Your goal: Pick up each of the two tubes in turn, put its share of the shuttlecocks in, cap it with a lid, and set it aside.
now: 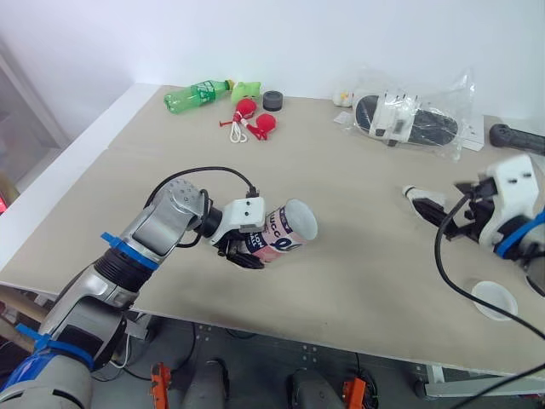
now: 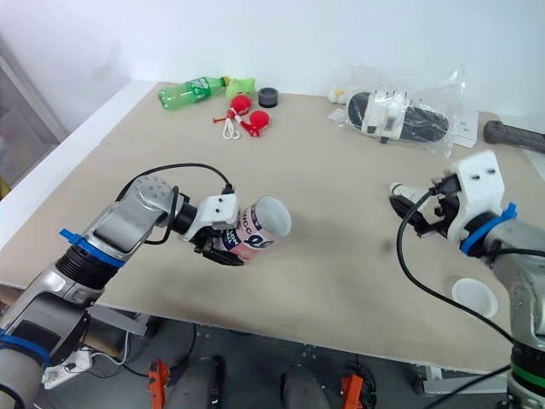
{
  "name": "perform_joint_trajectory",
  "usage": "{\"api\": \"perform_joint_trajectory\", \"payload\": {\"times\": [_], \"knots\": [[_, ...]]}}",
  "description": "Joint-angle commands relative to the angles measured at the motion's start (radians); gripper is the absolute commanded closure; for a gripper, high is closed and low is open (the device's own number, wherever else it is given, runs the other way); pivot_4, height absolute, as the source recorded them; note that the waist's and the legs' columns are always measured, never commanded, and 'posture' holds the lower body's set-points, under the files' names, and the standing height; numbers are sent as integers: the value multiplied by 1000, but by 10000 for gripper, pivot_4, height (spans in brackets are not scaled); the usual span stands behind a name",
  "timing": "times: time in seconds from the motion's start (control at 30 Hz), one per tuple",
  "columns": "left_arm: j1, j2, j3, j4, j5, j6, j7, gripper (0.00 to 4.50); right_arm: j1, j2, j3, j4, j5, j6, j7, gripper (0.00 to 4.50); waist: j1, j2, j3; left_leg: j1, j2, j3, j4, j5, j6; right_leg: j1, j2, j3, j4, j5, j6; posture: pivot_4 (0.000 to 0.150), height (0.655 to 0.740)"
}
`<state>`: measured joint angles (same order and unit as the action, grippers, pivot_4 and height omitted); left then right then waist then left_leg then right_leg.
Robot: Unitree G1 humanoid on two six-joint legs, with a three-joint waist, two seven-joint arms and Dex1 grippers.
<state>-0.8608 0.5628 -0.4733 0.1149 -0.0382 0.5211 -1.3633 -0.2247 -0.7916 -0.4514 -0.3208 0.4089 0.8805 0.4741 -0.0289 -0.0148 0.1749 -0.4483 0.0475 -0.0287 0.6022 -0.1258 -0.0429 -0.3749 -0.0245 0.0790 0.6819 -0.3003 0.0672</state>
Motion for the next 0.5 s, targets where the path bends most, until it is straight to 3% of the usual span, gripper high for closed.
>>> {"api": "perform_joint_trajectory", "payload": {"times": [0.03, 0.5], "knots": [[2, -2, -8, 7, 10, -13, -1, 15443, -19, 43, 20, 37, -56, -42, -84, 369, -4, 1, -1, 1, 0, 0, 0, 0, 0, 0, 0, 0, 0, 0, 0, 1500, 7400], [1, 5, -13, 2, 19, -17, -6, 15443, -249, 277, 185, 425, -212, -266, -268, 369, -9, 1, 0, 1, 0, 1, 0, 0, 0, 1, 0, 1, 0, 1, 1, 1500, 7400]]}}
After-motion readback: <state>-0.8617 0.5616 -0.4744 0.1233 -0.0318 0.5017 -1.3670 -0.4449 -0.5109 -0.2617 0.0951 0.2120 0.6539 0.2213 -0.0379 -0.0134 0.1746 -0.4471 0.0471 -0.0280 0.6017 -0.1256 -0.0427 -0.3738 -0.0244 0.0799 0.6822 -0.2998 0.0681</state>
